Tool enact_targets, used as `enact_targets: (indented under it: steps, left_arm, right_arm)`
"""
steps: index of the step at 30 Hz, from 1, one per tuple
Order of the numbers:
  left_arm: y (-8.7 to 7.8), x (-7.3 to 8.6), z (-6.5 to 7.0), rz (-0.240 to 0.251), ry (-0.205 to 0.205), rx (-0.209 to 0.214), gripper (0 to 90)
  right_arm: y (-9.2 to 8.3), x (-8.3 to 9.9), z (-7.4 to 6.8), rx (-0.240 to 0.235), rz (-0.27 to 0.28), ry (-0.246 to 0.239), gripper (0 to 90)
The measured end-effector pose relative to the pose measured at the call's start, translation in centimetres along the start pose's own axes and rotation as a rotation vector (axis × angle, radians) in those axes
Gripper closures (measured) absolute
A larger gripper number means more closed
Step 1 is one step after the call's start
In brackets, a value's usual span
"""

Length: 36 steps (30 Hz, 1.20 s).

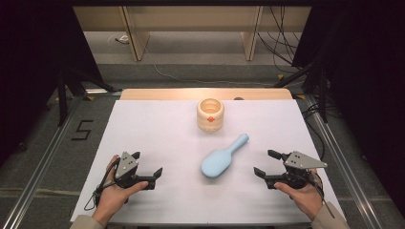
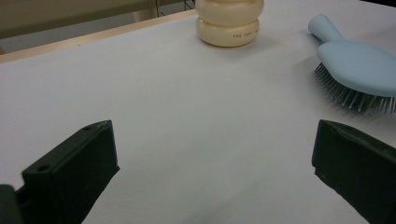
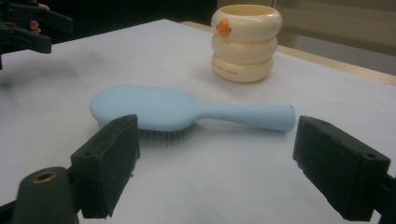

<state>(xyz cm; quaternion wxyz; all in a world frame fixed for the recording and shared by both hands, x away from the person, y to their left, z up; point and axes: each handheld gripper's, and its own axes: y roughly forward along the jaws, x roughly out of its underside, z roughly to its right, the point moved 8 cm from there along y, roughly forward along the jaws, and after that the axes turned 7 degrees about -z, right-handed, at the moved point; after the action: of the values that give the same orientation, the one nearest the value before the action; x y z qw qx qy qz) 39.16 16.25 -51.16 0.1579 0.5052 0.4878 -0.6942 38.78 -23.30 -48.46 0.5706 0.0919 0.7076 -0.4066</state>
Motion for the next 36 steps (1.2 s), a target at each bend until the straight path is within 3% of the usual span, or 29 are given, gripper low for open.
enact_targets:
  steps: [15,27,30,31,33,36]
  left_arm:
    - [0.0,-0.1,0.0,0.006,-0.006,0.001,0.0]
    - [0.0,0.0,0.0,0.001,-0.005,-0.004,0.3]
    - [0.1,0.1,0.0,0.0,-0.006,-0.004,0.5]
    - [0.1,0.1,0.0,0.001,-0.007,-0.005,0.5]
    - [0.0,0.1,0.0,0.001,-0.008,-0.007,0.5]
    - [0.0,0.1,0.0,0.001,-0.011,-0.008,0.7]
  right_arm:
    - [-0.2,-0.1,0.4,0.011,0.009,0.017,15.6]
    - [1.3,-2.1,1.8,0.026,0.035,0.008,21.2]
    - [1.7,-2.6,2.4,0.04,0.029,-0.002,32.3]
    - [2.1,-3.0,2.7,0.041,0.022,-0.016,40.9]
    - [2.7,-3.5,3.1,0.049,0.01,-0.025,49.2]
    - [3.9,-4.0,3.6,0.048,-0.028,-0.041,63.2]
